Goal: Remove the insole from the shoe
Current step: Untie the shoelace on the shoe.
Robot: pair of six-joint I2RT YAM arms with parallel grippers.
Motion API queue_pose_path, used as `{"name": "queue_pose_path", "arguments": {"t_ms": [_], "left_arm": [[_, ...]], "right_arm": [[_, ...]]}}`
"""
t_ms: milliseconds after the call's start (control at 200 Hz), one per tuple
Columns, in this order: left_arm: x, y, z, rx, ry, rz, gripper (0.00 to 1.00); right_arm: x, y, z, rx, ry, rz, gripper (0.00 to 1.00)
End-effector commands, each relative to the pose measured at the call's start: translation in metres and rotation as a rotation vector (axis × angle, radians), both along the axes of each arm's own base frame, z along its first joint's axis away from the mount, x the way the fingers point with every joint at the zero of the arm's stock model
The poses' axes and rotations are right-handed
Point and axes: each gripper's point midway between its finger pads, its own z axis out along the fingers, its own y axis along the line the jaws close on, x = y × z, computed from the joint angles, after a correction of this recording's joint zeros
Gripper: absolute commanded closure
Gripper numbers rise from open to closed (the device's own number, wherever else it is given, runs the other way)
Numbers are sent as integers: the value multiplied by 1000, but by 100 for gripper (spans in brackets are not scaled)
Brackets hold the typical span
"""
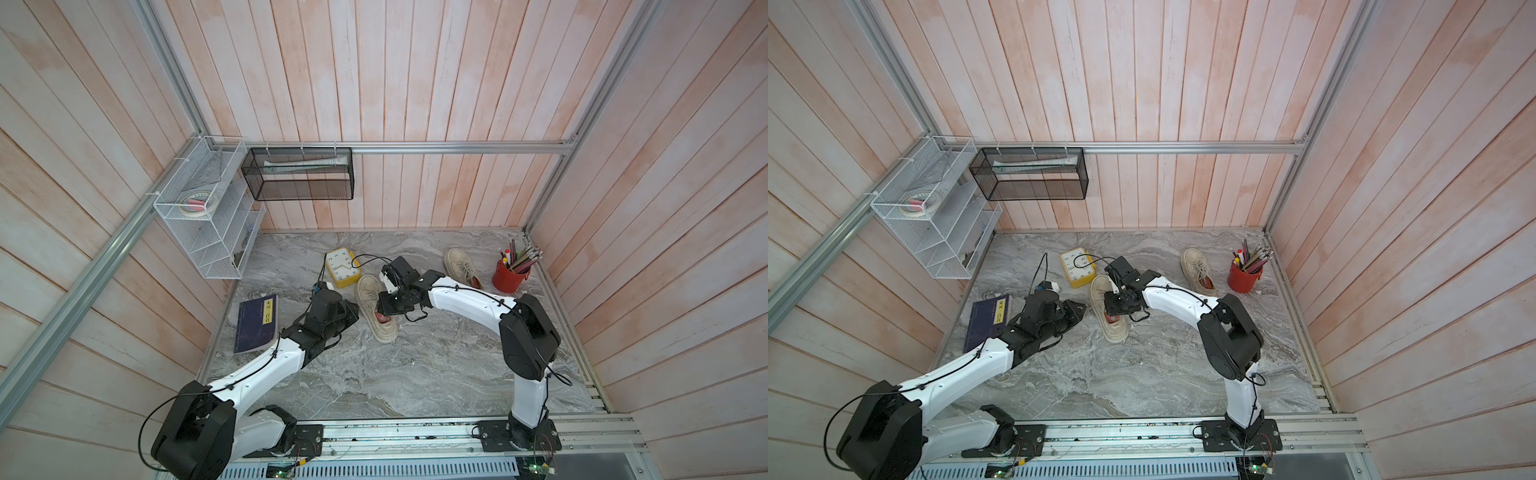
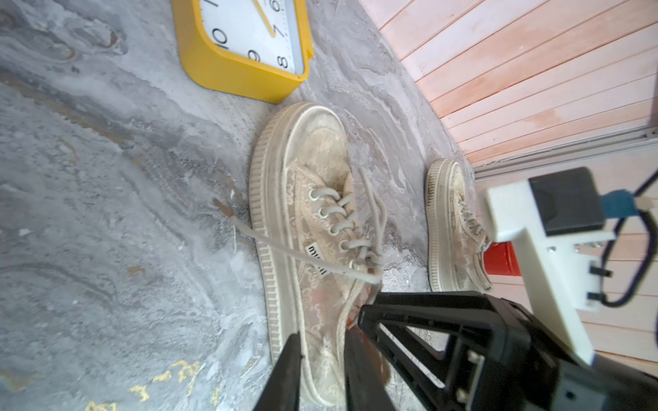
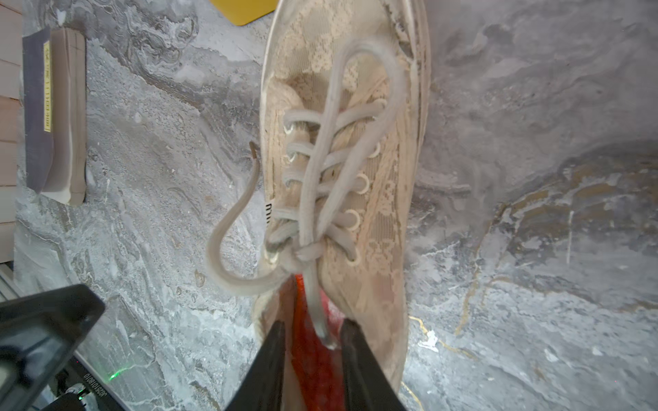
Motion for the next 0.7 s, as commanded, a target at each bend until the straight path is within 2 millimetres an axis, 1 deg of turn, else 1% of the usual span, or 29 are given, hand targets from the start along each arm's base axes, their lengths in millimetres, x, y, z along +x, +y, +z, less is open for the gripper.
{"name": "queue_pose_path", "arguments": {"t_ms": [0, 105, 210, 325, 445, 555, 695], "left_arm": [[-8, 6, -16, 17, 53, 13, 76], [-10, 2, -17, 6, 56, -8, 75], [-11, -4, -13, -18, 38, -44, 75], [-13, -13, -11, -39, 28, -99, 72], [-15, -23, -13, -57, 41, -153, 71], [-15, -31, -12, -72, 39, -187, 68], [-13, -42, -13, -75, 45, -234, 64]], "right_arm": [[3, -3, -10, -47, -8, -12, 71], [7, -3, -13, -51, -22, -27, 72], [13, -3, -14, -59, -44, -41, 74], [18, -2, -17, -66, -58, -51, 76], [20, 0, -16, -63, -70, -53, 81], [20, 1, -8, -52, -82, -48, 90], [17, 3, 8, -28, -99, -38, 96]]}}
